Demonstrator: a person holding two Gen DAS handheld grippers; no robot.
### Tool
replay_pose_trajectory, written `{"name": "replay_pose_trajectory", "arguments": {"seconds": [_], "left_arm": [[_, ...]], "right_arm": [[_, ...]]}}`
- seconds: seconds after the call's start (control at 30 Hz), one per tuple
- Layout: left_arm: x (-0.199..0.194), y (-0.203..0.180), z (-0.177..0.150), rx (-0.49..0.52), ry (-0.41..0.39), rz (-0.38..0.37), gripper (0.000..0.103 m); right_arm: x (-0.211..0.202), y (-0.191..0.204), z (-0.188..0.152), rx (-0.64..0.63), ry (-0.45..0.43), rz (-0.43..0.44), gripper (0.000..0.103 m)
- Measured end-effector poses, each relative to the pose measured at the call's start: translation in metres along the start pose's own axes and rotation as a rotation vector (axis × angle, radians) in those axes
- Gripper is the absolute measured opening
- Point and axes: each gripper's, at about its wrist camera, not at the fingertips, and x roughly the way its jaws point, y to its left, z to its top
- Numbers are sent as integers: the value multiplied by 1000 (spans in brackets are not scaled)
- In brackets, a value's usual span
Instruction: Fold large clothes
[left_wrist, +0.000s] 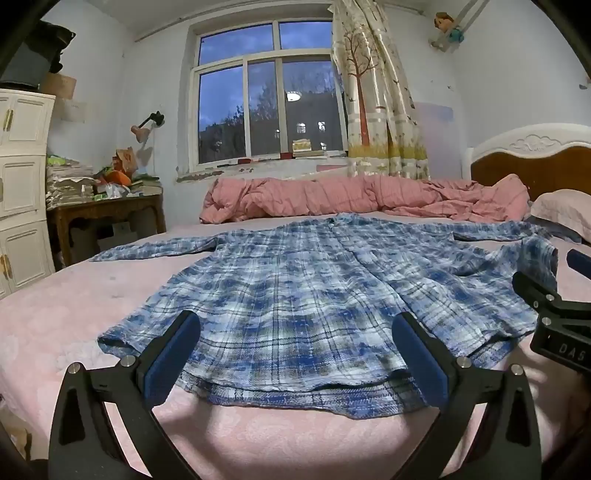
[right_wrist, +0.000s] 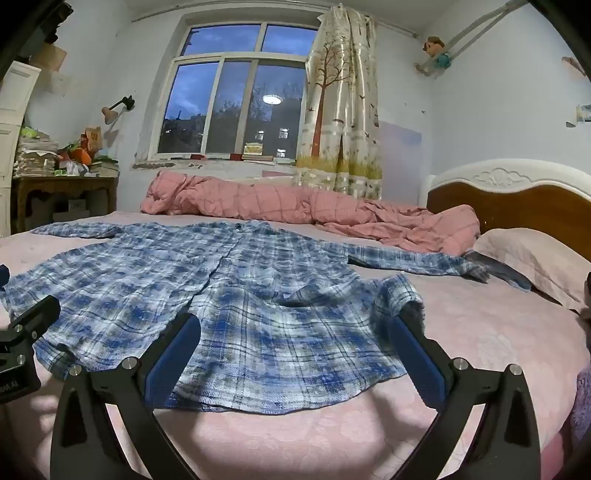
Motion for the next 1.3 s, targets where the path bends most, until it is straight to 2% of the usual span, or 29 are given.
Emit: {"name": "replay_pose_trajectory", "arguments": {"seconds": [0.27,0.33,0.7,0.9,1.3], "left_arm": [[-5,23,-1,-51,-1,-17,103],[1,0,1,12,8,-1,103],[0,-1,0,28,-2,-3,103],[-4,-7,-1,50,-32,11,103],[-2,0,0,-5,-23,31,103]], "right_arm": [[2,-1,-1,13,13,6,103],[2,-1,0,10,14,8,103],[1,0,-2,13,18,12,103],[5,0,-3,7,20,17,103],[8,4,-4,4,20,21,103]]}}
